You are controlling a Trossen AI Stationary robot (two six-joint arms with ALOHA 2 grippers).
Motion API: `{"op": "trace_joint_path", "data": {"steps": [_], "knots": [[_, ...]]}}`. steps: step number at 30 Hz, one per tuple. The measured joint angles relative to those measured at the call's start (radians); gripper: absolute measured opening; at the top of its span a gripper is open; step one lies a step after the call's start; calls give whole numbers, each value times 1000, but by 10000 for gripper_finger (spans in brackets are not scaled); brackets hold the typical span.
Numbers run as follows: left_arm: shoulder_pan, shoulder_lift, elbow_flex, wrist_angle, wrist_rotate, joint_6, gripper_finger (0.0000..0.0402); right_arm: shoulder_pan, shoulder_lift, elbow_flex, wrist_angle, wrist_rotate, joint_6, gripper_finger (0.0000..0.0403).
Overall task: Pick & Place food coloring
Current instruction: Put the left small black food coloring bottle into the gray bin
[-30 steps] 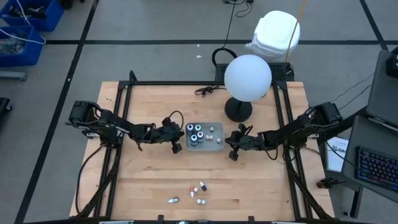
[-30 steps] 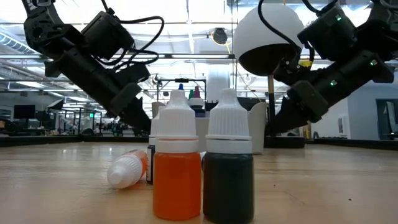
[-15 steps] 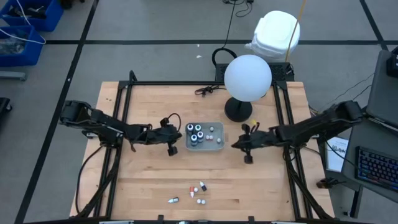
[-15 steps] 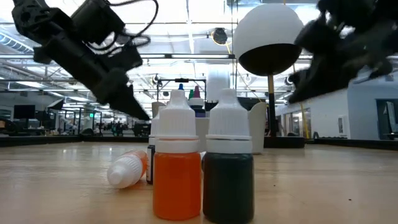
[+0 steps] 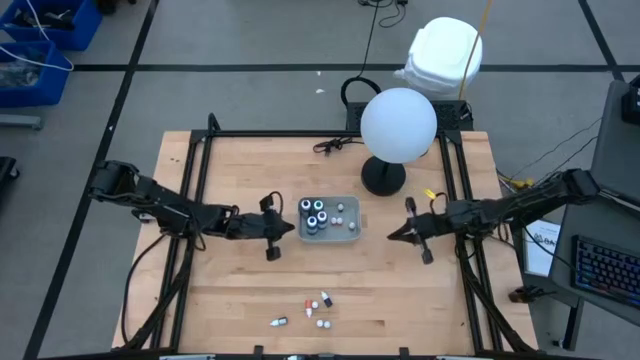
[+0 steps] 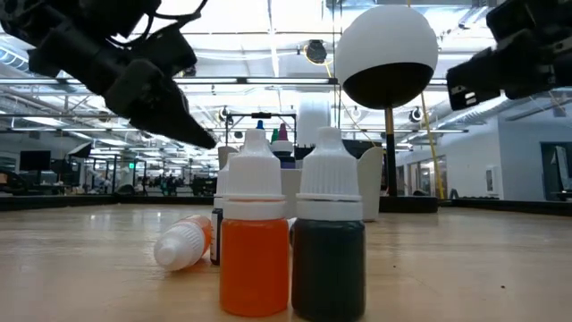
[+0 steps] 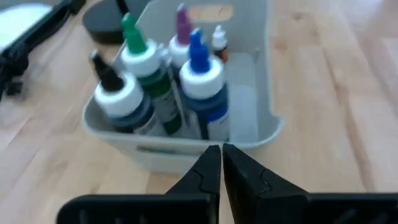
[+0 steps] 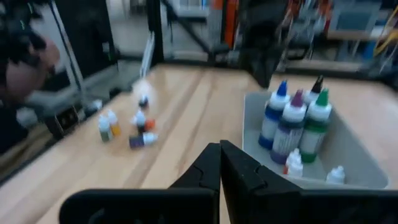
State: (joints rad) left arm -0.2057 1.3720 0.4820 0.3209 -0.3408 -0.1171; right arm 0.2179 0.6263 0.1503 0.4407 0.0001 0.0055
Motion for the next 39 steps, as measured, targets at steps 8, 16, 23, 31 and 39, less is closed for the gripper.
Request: {"op": "trace_joint_path", "data": {"steps": [8,16,23,31,39], "knots": [[-8,0,0,88,27,49,5,-22,-121,-92,84,77,-5,0],[-110,25,127,-109,161,-27,19,-22,-123,-95,72,76,-51,0],[-294,222,485,-500,52,-96,20,-22,-122,-96,62,77,-74,0],[-329,496,909,-900,107,-136,77,-22,-122,-97,62,77,-71,0],[-308,687,1132,-1055,256,-99,167,-22,-123,-98,56,77,-73,0]]}}
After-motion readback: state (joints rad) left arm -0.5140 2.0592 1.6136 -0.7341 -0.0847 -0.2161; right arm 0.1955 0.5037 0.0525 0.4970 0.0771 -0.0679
